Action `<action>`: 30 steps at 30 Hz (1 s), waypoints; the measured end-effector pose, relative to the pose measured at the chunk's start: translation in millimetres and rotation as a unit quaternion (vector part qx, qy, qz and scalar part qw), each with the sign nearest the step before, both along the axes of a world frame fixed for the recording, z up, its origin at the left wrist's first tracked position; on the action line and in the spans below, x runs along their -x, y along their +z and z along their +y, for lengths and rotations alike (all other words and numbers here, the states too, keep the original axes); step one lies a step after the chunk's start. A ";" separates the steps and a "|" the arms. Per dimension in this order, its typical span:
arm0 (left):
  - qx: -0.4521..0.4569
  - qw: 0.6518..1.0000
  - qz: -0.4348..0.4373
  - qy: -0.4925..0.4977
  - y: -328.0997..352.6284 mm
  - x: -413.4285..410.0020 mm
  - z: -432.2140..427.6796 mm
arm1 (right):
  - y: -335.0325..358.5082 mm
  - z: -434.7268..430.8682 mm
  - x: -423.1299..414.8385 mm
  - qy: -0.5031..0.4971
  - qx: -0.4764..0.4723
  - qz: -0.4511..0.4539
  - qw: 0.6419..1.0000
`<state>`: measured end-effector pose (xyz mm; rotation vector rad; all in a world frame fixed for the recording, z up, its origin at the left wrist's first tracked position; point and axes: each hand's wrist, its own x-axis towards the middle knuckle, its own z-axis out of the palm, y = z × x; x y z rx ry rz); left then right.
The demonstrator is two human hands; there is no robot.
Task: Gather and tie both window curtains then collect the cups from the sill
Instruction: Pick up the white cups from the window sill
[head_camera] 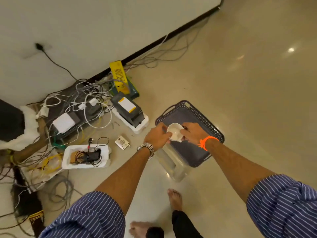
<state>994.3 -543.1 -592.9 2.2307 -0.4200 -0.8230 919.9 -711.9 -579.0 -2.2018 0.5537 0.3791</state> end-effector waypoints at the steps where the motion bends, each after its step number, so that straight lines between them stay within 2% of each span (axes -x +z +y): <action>1: -0.003 1.000 0.007 -0.014 -6.4 3.7 -9.3 | -6.8 -7.9 7.5 -0.016 -0.006 0.005 1.000; 6: -0.026 0.996 0.025 -0.081 -39.6 21.5 -49.5 | -41.2 -42.4 42.3 -0.067 -0.007 0.045 0.997; 14: -0.123 0.968 -0.106 -0.189 -108.2 44.7 -84.8 | -106.4 -63.6 78.3 -0.102 -0.004 0.133 0.986; 18: -0.152 0.953 -0.132 -0.227 -140.6 48.1 -89.2 | -135.8 -66.0 86.1 -0.061 0.040 0.161 0.984; 24: -0.171 0.922 -0.214 -0.274 -165.2 45.6 -88.5 | -166.1 -58.2 88.5 -0.002 0.206 0.135 0.969; 30: -0.175 0.891 -0.256 -0.332 -177.3 41.9 -80.5 | -182.0 -54.4 87.6 0.064 0.234 0.145 0.959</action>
